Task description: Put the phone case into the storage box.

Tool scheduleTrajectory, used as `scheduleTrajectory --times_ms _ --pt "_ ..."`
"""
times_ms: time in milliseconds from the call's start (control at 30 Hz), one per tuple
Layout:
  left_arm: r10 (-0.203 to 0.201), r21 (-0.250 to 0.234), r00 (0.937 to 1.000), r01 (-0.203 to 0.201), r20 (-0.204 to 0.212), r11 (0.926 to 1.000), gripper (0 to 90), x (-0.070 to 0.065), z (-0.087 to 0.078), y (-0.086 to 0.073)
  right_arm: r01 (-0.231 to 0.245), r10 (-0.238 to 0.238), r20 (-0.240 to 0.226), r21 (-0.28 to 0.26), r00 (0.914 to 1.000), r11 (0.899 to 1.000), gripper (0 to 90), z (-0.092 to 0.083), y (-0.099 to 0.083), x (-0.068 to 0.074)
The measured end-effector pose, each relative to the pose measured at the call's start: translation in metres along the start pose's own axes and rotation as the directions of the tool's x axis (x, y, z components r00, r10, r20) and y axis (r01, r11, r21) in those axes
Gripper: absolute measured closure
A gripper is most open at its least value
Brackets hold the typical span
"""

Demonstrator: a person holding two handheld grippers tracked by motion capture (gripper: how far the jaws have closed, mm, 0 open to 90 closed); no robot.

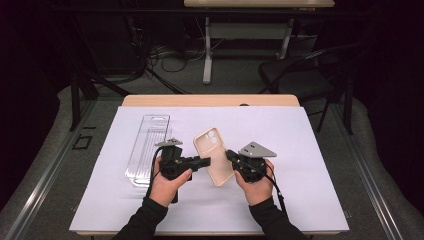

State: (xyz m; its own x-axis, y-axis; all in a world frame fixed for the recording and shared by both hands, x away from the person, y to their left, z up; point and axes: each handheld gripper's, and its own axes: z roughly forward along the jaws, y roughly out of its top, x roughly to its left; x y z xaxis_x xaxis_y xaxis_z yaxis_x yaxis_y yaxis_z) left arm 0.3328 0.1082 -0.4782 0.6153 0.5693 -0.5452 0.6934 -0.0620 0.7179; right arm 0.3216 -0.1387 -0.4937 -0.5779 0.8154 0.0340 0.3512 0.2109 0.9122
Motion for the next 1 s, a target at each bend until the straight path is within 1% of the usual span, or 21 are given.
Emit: scheduleTrajectory --times_ms 100,433,733,1000 --pt "-0.004 -0.007 1.0 0.004 0.001 1.0 71.0 -0.0004 0.0002 -0.0003 -0.025 0.025 -0.012 -0.003 0.9996 1.0 88.0 0.0004 -0.0015 0.0003" --pt "-0.015 -0.019 0.9999 0.015 -0.009 0.9997 75.0 0.0005 -0.0007 -0.0004 -0.019 0.019 -0.018 -0.013 0.9996 1.0 88.0 0.0012 -0.0031 0.0038" --pt "-0.026 -0.023 0.9996 0.026 -0.005 0.9994 77.4 0.0021 -0.0009 -0.0005 -0.016 0.016 -0.019 -0.015 0.9997 1.0 87.9 0.0012 -0.0032 0.0051" --pt "-0.06 -0.018 0.9982 0.06 0.009 0.998 79.3 0.0044 -0.0019 -0.0003 -0.019 0.018 -0.022 -0.011 0.9996 1.0 87.8 0.0016 -0.0038 0.0065"
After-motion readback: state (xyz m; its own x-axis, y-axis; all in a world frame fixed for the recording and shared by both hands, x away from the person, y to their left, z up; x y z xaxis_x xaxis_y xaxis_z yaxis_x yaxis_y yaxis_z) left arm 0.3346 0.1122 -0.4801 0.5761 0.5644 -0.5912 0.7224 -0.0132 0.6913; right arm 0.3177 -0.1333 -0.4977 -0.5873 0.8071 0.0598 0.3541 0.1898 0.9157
